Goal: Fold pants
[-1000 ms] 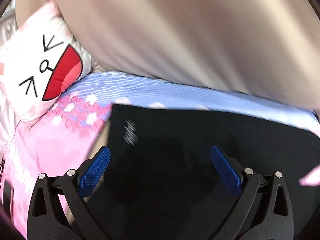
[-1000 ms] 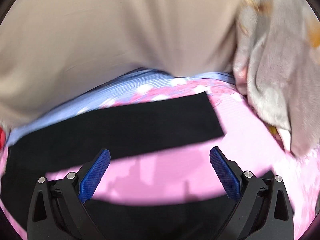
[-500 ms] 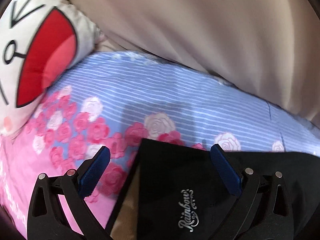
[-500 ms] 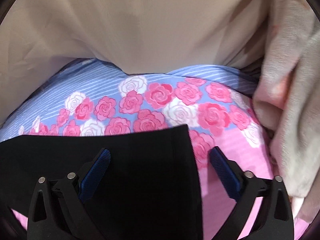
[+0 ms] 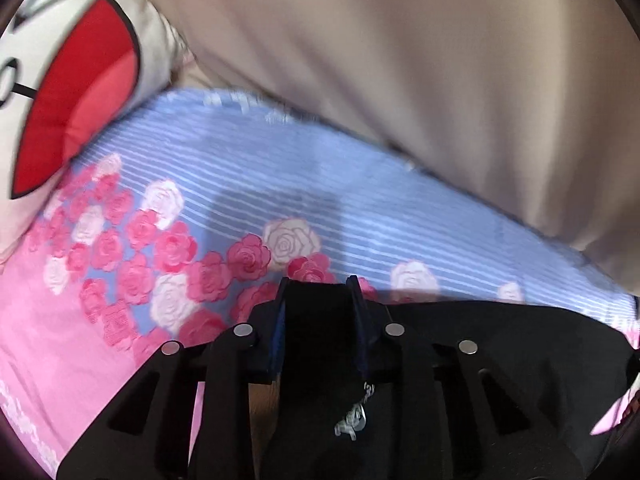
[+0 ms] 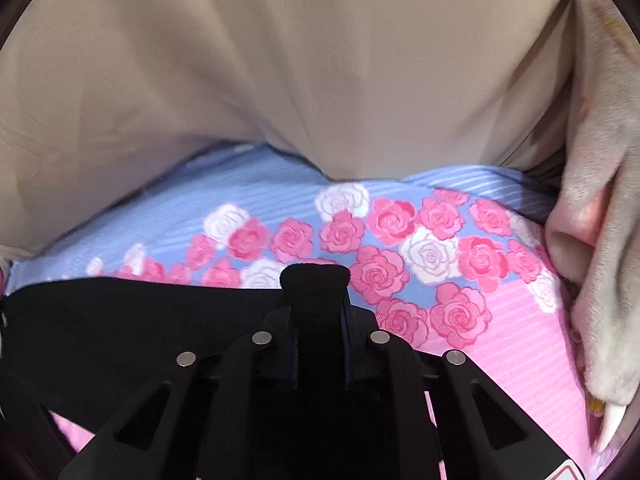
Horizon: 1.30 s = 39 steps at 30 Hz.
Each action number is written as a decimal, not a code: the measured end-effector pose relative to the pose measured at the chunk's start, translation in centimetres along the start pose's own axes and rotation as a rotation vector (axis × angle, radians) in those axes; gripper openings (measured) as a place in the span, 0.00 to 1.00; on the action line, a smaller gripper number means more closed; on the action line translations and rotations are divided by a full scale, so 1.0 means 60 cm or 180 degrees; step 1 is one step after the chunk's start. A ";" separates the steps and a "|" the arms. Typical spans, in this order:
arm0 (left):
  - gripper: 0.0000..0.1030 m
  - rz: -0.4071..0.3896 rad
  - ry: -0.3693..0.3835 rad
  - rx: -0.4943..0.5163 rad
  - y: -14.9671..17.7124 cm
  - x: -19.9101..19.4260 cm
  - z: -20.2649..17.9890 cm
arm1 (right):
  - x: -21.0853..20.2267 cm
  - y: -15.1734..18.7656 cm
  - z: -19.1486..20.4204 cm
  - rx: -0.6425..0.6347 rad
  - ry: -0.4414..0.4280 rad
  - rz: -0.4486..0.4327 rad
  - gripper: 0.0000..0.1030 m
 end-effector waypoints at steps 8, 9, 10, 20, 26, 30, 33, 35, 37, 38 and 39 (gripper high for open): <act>0.25 -0.0568 0.0308 0.0247 0.100 -0.229 -0.020 | -0.177 0.041 0.010 -0.0231 -0.0279 -0.0552 0.12; 0.25 -0.0624 0.0321 0.0281 0.126 -0.253 -0.020 | -0.203 0.055 0.011 -0.0282 -0.0300 -0.0606 0.12; 0.25 -0.0676 0.0351 0.0313 0.158 -0.282 -0.015 | -0.227 0.070 0.013 -0.0335 -0.0322 -0.0660 0.12; 0.27 -0.0248 0.0144 0.0035 0.390 -0.256 0.108 | -0.313 0.311 -0.073 -0.0336 -0.0309 -0.0381 0.13; 0.50 -0.0016 0.0061 -0.0266 0.469 -0.217 0.150 | -0.283 0.398 -0.116 -0.0030 -0.0291 -0.0130 0.35; 0.90 -0.0350 0.0269 -0.0349 0.473 -0.288 0.121 | -0.343 0.414 -0.123 0.0111 -0.0262 -0.0398 0.57; 0.91 -0.0488 0.0087 -0.0350 0.469 -0.311 0.095 | -0.388 0.411 -0.139 0.0298 -0.0370 -0.0632 0.58; 0.91 -0.0604 -0.0264 -0.0423 0.465 -0.311 0.080 | -0.414 0.408 -0.150 0.0449 -0.0539 -0.0782 0.59; 0.91 -0.0629 -0.0454 -0.0446 0.463 -0.299 0.064 | -0.412 0.402 -0.157 0.0559 -0.0534 -0.0726 0.59; 0.91 -0.0628 -0.0470 -0.0431 0.463 -0.292 0.058 | -0.405 0.401 -0.160 0.0571 -0.0504 -0.0653 0.59; 0.91 -0.0599 -0.0464 -0.0402 0.463 -0.281 0.048 | -0.395 0.401 -0.161 0.0581 -0.0478 -0.0579 0.59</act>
Point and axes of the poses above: each gripper's, at about its wrist camera, not at the fingertips, and x roughly the way its jaws point, z to its left, y to its underside, the point moved 5 cm from there along x, roughly the way its jaws point, and after that the axes turned 11 degrees about z, right-handed, at the moved point
